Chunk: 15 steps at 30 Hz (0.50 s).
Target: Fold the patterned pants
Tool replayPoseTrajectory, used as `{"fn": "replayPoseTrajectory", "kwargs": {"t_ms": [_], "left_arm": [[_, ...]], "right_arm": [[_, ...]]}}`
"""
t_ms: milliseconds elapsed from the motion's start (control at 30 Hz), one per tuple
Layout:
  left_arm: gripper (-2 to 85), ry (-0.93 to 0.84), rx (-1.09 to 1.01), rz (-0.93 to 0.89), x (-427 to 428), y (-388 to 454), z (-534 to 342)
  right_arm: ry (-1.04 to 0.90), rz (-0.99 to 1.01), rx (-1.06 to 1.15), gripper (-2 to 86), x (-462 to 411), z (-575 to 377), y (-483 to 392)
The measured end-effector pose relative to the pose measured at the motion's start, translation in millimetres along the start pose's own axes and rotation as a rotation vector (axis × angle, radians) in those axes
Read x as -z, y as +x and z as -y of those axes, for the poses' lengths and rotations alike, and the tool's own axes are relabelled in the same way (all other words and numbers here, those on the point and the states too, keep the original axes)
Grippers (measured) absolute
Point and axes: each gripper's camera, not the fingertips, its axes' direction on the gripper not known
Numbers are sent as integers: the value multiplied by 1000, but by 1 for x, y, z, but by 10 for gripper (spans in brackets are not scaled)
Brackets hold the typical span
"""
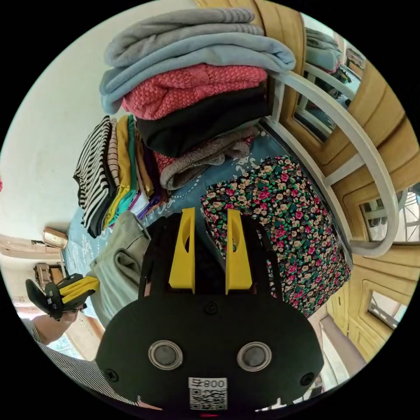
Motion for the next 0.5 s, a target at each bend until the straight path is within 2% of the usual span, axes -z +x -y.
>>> {"fn": "replayPoseTrajectory", "kwargs": {"t_ms": [200,400,500], "left_arm": [[1,-11,16,21,-5,4,-26],[1,10,91,-44,-3,-6,-61],[0,75,133,-104,7,-13,-84]], "right_arm": [[-3,-70,0,60,-29,-31,-25],[89,64,-67,31,-9,-86,-23],[169,150,-108,27,18,-121,-16]]}}
